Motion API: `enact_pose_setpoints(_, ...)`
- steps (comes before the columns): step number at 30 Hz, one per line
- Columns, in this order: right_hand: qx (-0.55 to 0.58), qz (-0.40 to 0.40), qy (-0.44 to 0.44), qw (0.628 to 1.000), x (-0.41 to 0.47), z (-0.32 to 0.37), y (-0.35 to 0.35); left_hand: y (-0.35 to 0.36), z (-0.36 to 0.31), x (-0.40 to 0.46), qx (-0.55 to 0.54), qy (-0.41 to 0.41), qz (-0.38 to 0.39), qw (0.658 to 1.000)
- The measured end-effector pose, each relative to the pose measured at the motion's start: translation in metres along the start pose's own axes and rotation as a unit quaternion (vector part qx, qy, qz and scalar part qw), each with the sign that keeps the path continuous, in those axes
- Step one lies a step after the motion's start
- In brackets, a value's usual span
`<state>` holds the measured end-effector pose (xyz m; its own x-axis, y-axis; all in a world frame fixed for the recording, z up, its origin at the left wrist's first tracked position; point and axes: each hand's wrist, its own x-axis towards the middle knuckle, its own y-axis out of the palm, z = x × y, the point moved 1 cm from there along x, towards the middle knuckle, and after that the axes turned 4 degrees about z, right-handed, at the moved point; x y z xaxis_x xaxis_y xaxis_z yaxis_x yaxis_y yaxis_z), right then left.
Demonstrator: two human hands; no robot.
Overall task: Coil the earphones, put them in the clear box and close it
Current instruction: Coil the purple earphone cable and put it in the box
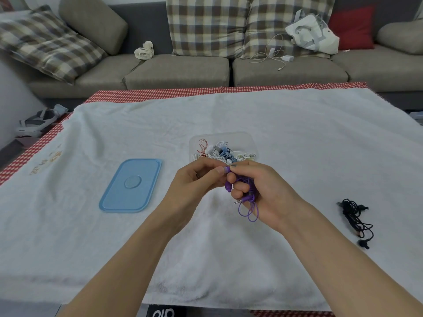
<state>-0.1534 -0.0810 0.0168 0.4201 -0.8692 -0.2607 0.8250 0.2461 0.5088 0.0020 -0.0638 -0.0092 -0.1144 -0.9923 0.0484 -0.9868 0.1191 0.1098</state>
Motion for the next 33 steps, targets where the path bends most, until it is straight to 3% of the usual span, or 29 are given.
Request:
enact_pose_setpoints(13, 0.015, 0.007, 0.003, 1.0, 0.0012, -0.0001, 0.0011, 0.0005, -0.0049, -0.0011, -0.009, -0.005, 0.005, 1.0)
enact_pose_setpoints(19, -0.024, -0.03, -0.025, 0.999, 0.0039, -0.0041, 0.0008, 0.0076, -0.0093, -0.0062, 0.195, 0.062, -0.05, 0.978)
enact_pose_setpoints(22, -0.03, -0.037, -0.025, 0.999, 0.0052, -0.006, 0.0023, 0.0082, -0.0093, -0.0088, 0.238, 0.08, -0.056, 0.966)
enact_pose_setpoints(28, -0.015, -0.029, -0.019, 0.999, 0.0055, -0.0052, 0.0042, 0.005, -0.0097, -0.0071, 0.179, 0.058, -0.054, 0.981)
enact_pose_setpoints(33, 0.022, -0.014, -0.001, 1.0, 0.0053, -0.0042, 0.0035, 0.0022, -0.0072, -0.0029, 0.045, 0.0, -0.03, 0.999)
